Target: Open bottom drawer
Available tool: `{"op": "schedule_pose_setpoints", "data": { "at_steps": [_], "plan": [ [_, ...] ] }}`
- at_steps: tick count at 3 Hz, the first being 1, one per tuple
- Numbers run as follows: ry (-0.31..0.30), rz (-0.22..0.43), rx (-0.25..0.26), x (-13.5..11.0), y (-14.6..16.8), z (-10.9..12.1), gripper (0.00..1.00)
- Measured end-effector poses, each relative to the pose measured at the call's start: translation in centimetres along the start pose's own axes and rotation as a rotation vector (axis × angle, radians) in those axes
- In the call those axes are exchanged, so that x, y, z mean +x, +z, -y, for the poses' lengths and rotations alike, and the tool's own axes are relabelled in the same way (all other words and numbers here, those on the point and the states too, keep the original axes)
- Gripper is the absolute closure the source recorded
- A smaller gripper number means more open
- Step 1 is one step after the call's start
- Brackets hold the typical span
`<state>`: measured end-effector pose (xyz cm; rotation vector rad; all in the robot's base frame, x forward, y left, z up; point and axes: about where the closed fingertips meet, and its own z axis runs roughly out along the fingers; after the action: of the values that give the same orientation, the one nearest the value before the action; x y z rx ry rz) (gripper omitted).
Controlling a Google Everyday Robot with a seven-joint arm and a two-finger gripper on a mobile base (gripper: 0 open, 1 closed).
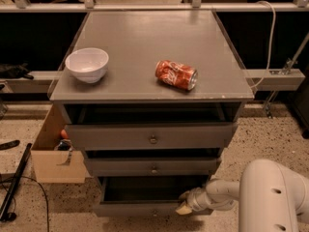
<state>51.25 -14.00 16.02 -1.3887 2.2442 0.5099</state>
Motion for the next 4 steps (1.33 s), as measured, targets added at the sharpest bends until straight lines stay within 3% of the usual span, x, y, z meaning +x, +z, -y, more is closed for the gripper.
{"op": "schedule_pose_setpoints", "data": {
  "at_steps": [1,4],
  "plan": [
    [0.000,0.000,0.000,0.00,0.00,0.00,1.00],
    [0.000,0.000,0.000,0.00,0.01,-0.01,0.35]
  ]
}}
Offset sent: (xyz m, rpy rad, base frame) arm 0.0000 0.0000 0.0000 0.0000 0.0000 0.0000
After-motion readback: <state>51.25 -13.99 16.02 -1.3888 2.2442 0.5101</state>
